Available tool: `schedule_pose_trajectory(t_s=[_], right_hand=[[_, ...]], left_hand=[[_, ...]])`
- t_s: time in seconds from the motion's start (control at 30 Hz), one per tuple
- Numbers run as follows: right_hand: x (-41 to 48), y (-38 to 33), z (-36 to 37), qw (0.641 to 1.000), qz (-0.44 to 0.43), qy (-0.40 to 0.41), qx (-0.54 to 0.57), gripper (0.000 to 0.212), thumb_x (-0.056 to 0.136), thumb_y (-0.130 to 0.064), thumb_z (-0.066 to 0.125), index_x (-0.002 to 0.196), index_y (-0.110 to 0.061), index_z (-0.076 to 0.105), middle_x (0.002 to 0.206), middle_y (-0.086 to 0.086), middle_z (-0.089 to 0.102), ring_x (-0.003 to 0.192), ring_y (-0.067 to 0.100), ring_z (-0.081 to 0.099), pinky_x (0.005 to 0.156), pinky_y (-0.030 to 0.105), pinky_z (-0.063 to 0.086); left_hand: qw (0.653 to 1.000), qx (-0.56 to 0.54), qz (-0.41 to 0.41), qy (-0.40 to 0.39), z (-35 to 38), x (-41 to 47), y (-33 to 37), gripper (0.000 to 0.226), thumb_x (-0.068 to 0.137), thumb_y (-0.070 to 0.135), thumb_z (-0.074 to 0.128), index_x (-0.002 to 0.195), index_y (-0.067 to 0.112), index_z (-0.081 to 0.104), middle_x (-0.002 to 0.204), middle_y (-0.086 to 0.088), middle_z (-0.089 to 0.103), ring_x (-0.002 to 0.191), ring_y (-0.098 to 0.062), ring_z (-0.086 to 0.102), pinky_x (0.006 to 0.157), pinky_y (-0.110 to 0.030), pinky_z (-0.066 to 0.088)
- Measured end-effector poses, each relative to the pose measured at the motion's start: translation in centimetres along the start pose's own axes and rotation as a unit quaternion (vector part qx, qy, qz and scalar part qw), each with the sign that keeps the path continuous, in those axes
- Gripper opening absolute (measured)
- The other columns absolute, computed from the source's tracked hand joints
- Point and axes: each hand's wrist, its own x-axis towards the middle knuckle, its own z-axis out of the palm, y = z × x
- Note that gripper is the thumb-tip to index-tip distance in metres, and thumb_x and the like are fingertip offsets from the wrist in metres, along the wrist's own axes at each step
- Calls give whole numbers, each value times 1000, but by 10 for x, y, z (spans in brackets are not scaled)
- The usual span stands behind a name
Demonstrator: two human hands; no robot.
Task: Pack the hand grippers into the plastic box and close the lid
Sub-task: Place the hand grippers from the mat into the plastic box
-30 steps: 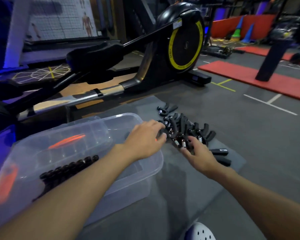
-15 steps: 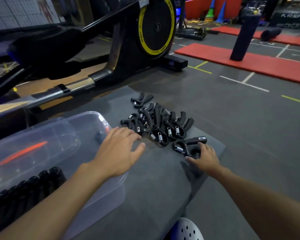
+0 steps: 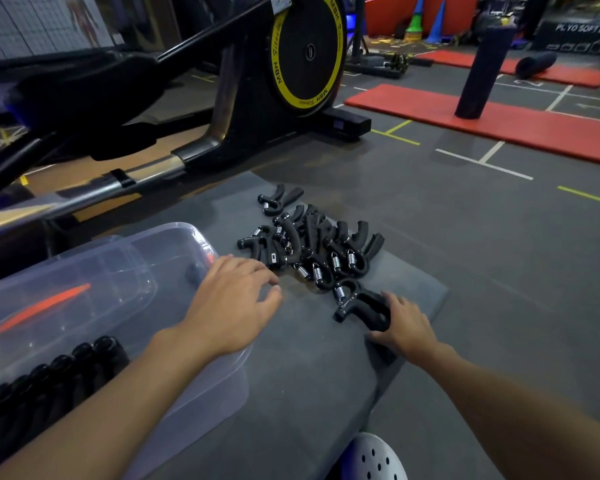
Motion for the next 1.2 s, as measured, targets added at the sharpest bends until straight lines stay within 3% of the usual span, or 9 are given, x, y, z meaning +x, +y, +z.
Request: schedule_pose_trajectory(t_s=[0.1, 0.3, 0.4, 0.53, 0.7, 0.83, 0.97, 1.1, 1.2], right_hand=[[-3, -6, 0, 999, 14, 29, 16, 96, 67, -50, 78, 146, -19, 31, 134, 7, 53, 124, 30, 47, 101, 42, 41], [-25, -34, -25, 987, 29, 71, 141, 79, 68, -36, 75, 135, -20, 37, 90, 0, 60, 90, 27, 58, 79, 35, 45], [-40, -57, -49, 971, 0, 96, 219, 69, 68, -33, 75, 127, -23, 41, 90, -6, 63, 84, 19, 60, 71, 33, 48], [-62, -106, -87, 932, -73, 108, 337, 64, 66, -30, 77, 120, -29, 42, 99, -9, 64, 85, 8, 63, 62, 21, 45], [-88, -169, -117, 906, -146, 118, 380, 59, 67, -29, 78, 113, -37, 41, 103, -9, 65, 86, 6, 65, 67, 23, 51], [-100, -212, -123, 895, -194, 88, 392, 59, 65, -39, 76, 111, -41, 40, 103, -7, 67, 74, 15, 69, 58, 29, 50], [-106, -248, -113, 889, -229, 29, 396, 65, 70, -49, 76, 123, -36, 40, 108, -8, 64, 89, 12, 67, 72, 34, 56], [-109, -269, -96, 890, -257, -75, 368, 47, 96, -45, 51, 136, -24, 39, 123, -8, 58, 99, -2, 58, 75, 12, 46], [-99, -269, -73, 931, -259, -51, 254, 54, 94, -53, 45, 139, -23, 42, 138, -4, 52, 124, 13, 52, 104, 36, 42]], left_hand=[[1000, 0, -2, -3, 1, 1, -1, 67, 81, 53, 13, 106, 27, 69, 114, 13, 63, 112, -12, 49, 105, -26, 21], [1000, -22, -19, -3, 2, 2, -3, 64, 80, 54, 17, 104, 26, 69, 112, 11, 66, 111, -13, 52, 105, -27, 25], [996, -80, -48, -8, -7, 0, 0, 58, 82, 58, 31, 117, 26, 64, 119, 9, 64, 115, -16, 53, 106, -29, 29], [955, -273, -90, 69, -31, -1, 9, 36, 81, 36, 70, 115, 33, 60, 108, 13, 66, 102, -10, 61, 92, -29, 46], [913, -350, -96, 185, -73, -12, 7, 26, 77, 18, 79, 97, 28, 66, 89, 11, 70, 86, -5, 66, 78, -26, 51], [892, -345, -100, 274, -107, -31, -7, 23, 78, 10, 79, 93, 21, 66, 86, 8, 68, 80, -4, 65, 75, -19, 53], [876, -318, -135, 337, -121, -51, -36, 23, 76, 9, 80, 92, 19, 67, 85, 5, 69, 77, -3, 66, 72, -14, 51], [870, -317, -174, 335, -125, -78, -68, 25, 78, 8, 78, 86, 29, 66, 83, 7, 71, 78, -6, 69, 75, -21, 55], [888, -305, -209, 272, -114, -97, -94, 21, 79, 8, 77, 92, 23, 70, 87, 7, 72, 83, -4, 68, 81, -24, 56]])
